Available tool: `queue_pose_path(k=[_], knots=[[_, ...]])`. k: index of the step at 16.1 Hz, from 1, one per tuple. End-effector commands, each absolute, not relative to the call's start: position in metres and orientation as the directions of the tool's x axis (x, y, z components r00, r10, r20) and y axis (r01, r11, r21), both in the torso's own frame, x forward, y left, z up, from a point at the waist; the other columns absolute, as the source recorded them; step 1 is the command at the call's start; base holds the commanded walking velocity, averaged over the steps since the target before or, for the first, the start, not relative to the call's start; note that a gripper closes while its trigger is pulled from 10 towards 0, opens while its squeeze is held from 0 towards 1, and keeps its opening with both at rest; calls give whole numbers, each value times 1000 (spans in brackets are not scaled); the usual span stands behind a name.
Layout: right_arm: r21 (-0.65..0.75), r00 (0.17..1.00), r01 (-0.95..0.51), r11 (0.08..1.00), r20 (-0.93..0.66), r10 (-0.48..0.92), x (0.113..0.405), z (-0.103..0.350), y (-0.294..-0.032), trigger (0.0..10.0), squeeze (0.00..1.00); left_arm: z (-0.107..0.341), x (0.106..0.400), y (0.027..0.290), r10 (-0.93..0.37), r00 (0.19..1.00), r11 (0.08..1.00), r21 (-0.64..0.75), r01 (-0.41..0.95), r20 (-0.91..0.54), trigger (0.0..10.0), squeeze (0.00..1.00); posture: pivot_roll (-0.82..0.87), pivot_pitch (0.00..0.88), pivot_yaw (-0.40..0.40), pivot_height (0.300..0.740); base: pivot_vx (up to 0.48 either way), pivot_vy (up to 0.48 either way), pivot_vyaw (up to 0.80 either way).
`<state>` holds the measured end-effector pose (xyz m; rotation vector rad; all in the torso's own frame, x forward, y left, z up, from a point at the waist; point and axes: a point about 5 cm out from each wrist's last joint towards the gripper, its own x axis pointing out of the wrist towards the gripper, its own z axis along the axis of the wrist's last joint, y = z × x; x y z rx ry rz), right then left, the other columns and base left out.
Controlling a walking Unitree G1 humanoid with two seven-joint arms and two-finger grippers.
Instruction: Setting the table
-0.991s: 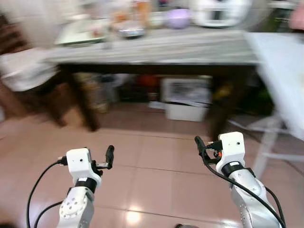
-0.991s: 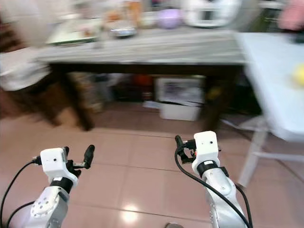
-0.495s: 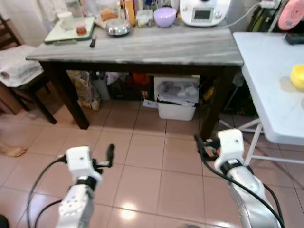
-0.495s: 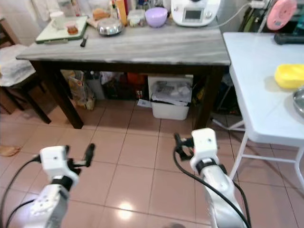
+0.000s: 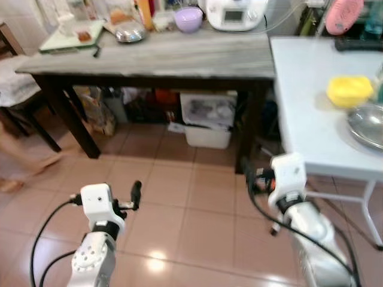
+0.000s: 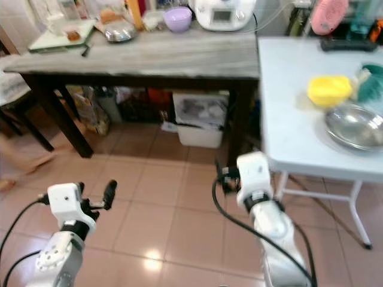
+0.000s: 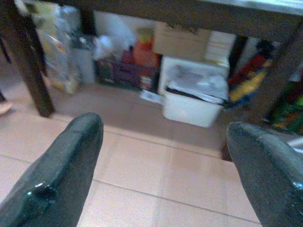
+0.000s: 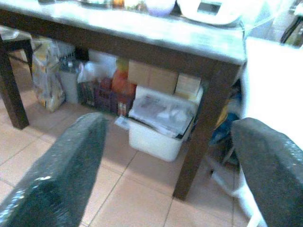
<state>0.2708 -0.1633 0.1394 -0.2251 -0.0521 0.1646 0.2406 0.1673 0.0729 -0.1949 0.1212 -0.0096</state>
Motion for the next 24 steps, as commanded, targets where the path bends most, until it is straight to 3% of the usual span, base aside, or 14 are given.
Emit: queue_pose_path(k=[1, 6, 13, 20, 24], knots=[[-249, 986, -129, 960, 76, 152, 269, 148, -166, 10000, 0, 79, 241, 165, -38, 994, 980, -197, 18, -101, 10000, 0, -112, 120, 86, 740, 0, -319, 0], [-290, 994, -32, 956, 89, 60, 264, 151, -182, 10000, 0, 95, 245, 161, -68, 996, 980, -192, 58, -49, 10000, 0, -125, 125, 92, 740, 0, -320, 0], [-283, 995, -39, 958, 78, 63, 263, 150, -179, 10000, 0, 100, 248, 156, -82, 996, 977, -202, 72, -42, 10000, 0, -136, 126, 93, 740, 0, -311, -633], [-220, 996, -71, 973, 40, 82, 265, 145, -174, 10000, 0, 108, 248, 161, -32, 999, 972, -231, 33, 8, 10000, 0, -125, 128, 88, 740, 0, 0, 0], [-255, 997, -67, 965, 26, 76, 266, 144, -172, 10000, 0, 113, 247, 164, -22, 1000, 978, -207, 25, 17, 10000, 0, -121, 132, 89, 740, 0, 0, 0]])
